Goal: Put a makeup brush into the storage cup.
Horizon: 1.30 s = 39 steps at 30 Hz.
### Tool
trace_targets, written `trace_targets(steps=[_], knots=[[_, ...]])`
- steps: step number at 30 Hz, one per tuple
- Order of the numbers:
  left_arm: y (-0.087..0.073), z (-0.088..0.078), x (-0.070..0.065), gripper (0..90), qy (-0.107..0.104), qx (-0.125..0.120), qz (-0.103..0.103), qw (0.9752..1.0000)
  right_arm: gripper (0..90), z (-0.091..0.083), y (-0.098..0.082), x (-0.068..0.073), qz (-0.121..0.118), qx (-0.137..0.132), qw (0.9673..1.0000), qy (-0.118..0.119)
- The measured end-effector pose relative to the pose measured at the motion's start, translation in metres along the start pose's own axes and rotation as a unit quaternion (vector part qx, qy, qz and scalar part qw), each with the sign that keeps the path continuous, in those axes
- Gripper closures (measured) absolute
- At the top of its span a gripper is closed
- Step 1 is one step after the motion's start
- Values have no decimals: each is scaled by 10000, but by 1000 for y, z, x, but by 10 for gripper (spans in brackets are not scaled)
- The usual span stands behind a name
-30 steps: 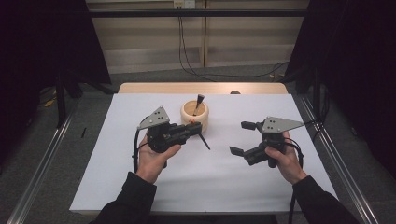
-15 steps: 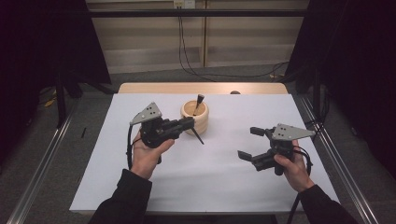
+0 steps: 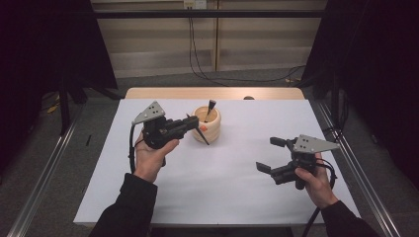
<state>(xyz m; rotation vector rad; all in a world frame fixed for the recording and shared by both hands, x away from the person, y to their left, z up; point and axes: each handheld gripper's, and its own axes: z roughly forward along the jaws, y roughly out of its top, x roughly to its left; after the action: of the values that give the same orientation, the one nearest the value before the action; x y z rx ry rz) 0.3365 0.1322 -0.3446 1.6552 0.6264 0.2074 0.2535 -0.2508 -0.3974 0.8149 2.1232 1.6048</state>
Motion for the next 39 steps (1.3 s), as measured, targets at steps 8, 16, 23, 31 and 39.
trace_targets(steps=[8, 16, 23, 31, 39], knots=[[14, -1, 5, 842, 46, -36, 51, 10000, 24, -7, -4, 3, -29, -10, 9999, -113], [23, 2, 16, 842, 181, -55, 94, 9998, 24, -12, -13, 4, 6, 47, 9997, -240], [28, 13, 26, 842, 289, -55, 130, 9995, 11, -13, -18, 5, 38, 1, 9995, -324], [36, 18, 34, 842, 548, -6, 161, 9984, 11, -15, -23, 8, 85, -36, 9993, -364], [36, 26, 42, 842, 740, -25, 184, 9971, 12, -15, -24, 9, 72, -84, 9990, -427]])
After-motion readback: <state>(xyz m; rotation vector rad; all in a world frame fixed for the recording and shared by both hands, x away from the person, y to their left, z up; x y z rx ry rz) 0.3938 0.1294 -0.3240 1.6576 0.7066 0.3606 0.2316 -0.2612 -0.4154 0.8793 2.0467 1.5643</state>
